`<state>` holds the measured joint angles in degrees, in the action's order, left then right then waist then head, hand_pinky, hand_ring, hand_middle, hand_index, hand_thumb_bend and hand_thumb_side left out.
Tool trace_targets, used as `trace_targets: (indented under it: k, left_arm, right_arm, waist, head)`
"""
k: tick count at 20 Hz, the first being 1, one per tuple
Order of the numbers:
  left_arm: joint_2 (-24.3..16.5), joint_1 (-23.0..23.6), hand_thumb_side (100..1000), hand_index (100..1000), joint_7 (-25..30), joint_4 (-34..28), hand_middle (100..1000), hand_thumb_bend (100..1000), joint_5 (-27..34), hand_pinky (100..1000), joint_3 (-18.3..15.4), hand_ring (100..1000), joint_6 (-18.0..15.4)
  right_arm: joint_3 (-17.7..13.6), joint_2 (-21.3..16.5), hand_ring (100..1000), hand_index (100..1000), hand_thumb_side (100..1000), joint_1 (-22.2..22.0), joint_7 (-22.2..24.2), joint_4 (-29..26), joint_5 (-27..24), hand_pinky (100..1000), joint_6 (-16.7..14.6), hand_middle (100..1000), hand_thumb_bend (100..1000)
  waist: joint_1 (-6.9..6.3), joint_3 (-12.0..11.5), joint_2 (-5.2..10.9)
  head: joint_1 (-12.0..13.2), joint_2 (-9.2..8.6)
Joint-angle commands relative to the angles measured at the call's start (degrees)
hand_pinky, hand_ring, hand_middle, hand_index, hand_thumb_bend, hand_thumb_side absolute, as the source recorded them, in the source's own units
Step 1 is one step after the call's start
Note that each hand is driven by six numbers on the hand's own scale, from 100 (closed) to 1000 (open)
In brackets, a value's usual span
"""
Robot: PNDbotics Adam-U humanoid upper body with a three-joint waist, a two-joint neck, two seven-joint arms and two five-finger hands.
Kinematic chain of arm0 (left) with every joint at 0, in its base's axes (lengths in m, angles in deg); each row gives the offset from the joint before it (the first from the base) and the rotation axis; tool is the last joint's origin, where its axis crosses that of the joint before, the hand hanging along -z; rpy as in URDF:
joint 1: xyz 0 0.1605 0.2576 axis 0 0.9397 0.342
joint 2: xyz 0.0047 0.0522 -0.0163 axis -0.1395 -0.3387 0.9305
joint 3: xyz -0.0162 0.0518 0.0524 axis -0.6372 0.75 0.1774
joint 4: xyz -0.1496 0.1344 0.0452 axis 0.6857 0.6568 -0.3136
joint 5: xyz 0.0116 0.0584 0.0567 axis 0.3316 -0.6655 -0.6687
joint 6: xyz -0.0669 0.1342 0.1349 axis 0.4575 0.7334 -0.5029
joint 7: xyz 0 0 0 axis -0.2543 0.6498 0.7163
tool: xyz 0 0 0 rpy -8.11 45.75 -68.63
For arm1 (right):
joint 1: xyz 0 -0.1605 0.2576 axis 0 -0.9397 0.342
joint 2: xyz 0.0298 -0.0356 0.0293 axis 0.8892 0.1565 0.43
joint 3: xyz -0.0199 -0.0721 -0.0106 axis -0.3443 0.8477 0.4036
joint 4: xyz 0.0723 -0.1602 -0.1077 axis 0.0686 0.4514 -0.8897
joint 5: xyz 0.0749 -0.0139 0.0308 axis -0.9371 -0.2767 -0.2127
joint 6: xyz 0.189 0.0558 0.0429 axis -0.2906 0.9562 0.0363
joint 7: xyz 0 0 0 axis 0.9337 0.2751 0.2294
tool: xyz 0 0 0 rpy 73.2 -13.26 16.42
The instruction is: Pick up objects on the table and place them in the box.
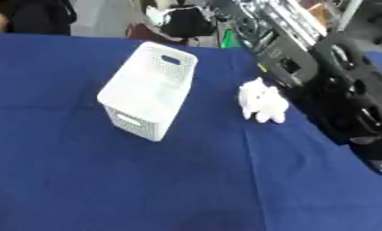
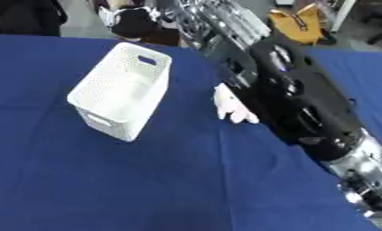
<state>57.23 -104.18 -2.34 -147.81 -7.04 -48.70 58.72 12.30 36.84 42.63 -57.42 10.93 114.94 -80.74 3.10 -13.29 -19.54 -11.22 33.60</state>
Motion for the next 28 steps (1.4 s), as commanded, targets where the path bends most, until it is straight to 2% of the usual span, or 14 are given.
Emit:
trace_targets:
  k: [1, 5, 9, 17, 18, 19, 22, 26, 28]
  left_arm:
    - [-0.8, -0.9, 684, 757, -0.5, -0.8, 777, 100, 0.4, 756, 0.1, 800, -1.0]
    - [-0.6, -1.1, 684, 757, -0.4, -0.8, 777, 100, 0.6, 757, 0.1, 800, -1.1]
    - [-0.5, -1.3, 683, 756, -0.3, -0.8, 778, 100, 0.6, 757, 0.2, 801, -1.1]
    - [-0.3, -1.4, 682, 756, -0.3, -0.8, 778, 100, 0.6, 757, 0.1, 800, -1.0]
    - [-0.3, -1.4, 681, 756, -0.4, -0.8, 778, 100, 0.6, 758, 0.1, 801, -1.0]
    - [-0.2, -1.4, 681, 756, -0.4, -0.8, 778, 100, 0.6, 758, 0.1, 801, -1.0]
    - [-0.2, -1.4, 681, 756, -0.4, -0.8, 778, 100, 0.5, 758, 0.1, 801, -1.0]
    - [-0.2, -1.5, 680, 757, -0.4, -0.8, 778, 100, 0.5, 758, 0.1, 801, -1.0]
    - [-0.1, -1.5, 680, 757, -0.5, -0.8, 778, 100, 0.5, 758, 0.1, 801, -1.0]
  right_arm:
    - [-2.0, 2.4, 769, 389, 546, 2.0, -3.0, 6.4, 2.9, 855, -2.1, 294, 100]
    - [-3.4, 5.0, 768, 389, 544, 2.4, -6.3, 13.0, 5.8, 854, -4.5, 293, 100]
    - [-4.1, 6.5, 769, 390, 546, 2.4, -8.4, 17.0, 7.7, 855, -6.1, 294, 100]
    - [-4.6, 8.0, 775, 403, 547, 1.6, -9.8, 20.7, 9.2, 858, -8.0, 306, 100]
    - [-4.6, 8.1, 788, 442, 563, 1.5, -9.8, 20.9, 9.3, 861, -8.1, 349, 100]
    - [-4.7, 8.2, 788, 442, 563, 1.4, -9.9, 21.2, 9.3, 861, -8.3, 349, 100]
    - [-4.7, 8.5, 828, 529, 719, 1.3, -9.8, 21.7, 9.5, 871, -9.0, 426, 116]
    - [-4.6, 8.6, 867, 631, 884, 1.4, -8.1, 22.2, 10.5, 887, -10.8, 521, 280]
    - [-4.6, 8.7, 877, 669, 918, 1.4, -6.9, 22.4, 10.9, 892, -11.9, 545, 319]
  waist:
    - [-0.35, -0.4, 0.83]
    - [-0.43, -0.6, 0.49]
    - [-0.48, -0.9, 0.27]
    - [-0.5, -1.2, 0.04]
    - [-0.5, -1.2, 0.0]
    - [-0.49, -1.3, -0.06]
    - [-0.46, -1.4, -0.14]
    - [-0.47, -1.4, -0.19]
    - [-0.49, -1.4, -0.2]
  head:
    - [-0.8, -1.05]
    - [-1.2, -1.31]
    - [-1.4, -1.43]
    - [-1.4, -1.8]
    - [-1.4, -1.82]
    - [-1.4, -1.83]
    - [-1.4, -1.77]
    - [-1.3, -1.65]
    - [-1.3, -1.59]
